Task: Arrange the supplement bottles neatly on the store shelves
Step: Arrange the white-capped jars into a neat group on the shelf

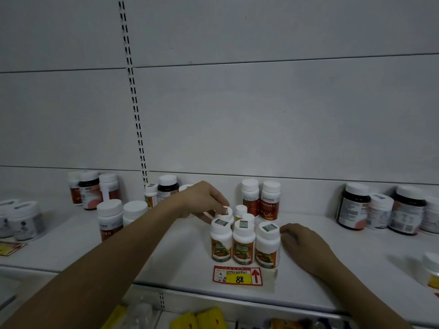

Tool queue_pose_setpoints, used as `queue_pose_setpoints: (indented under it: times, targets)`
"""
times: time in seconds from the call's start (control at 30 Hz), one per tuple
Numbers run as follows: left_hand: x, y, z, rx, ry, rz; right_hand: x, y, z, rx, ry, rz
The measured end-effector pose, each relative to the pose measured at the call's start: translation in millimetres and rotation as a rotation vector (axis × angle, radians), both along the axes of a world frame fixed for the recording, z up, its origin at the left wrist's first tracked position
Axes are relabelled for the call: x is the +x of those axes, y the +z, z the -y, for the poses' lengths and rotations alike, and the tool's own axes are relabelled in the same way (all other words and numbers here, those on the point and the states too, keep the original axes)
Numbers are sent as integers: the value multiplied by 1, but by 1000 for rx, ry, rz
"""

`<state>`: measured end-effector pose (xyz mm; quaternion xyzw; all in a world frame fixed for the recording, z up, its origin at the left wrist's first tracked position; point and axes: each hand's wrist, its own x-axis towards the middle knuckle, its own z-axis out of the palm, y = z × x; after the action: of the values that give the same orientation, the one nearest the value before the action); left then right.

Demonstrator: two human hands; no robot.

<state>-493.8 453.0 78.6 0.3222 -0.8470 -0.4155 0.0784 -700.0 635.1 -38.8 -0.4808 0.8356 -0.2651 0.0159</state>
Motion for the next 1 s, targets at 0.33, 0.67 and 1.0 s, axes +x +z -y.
queue_pose_setpoints:
  times: [0.33,0.67,1.0]
  targets:
    - [6,-7,-8,42,-19,33,-1,-3,0,-3,16,-28]
    - [19,5,-37,-319,114,-4,7,8,-7,42,27,25]
    - [117,57,-51,-661,366,41,61,152,12,-262,248,134]
